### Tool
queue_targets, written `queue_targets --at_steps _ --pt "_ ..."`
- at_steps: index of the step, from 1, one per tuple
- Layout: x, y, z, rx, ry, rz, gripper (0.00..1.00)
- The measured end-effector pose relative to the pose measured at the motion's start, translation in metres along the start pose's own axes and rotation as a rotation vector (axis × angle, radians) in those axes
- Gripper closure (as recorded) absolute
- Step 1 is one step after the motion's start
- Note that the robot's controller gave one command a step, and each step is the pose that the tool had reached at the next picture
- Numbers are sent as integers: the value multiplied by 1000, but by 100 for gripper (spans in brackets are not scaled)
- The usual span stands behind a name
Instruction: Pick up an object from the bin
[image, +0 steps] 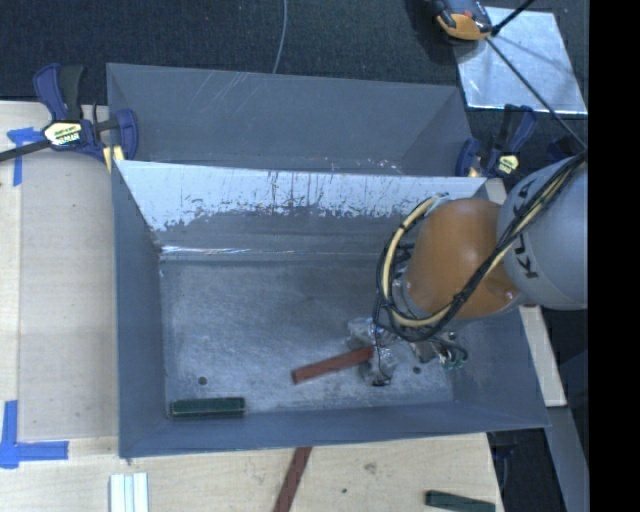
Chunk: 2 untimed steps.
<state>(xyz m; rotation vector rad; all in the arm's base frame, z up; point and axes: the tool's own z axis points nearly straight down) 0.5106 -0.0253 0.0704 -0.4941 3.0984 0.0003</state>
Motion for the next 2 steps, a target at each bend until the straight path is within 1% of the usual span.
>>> queue_targets --at_steps 1,2 --pt "0 0 0 0 0 0 100" --pt "-10 -5 -171 3 -6 4 100"
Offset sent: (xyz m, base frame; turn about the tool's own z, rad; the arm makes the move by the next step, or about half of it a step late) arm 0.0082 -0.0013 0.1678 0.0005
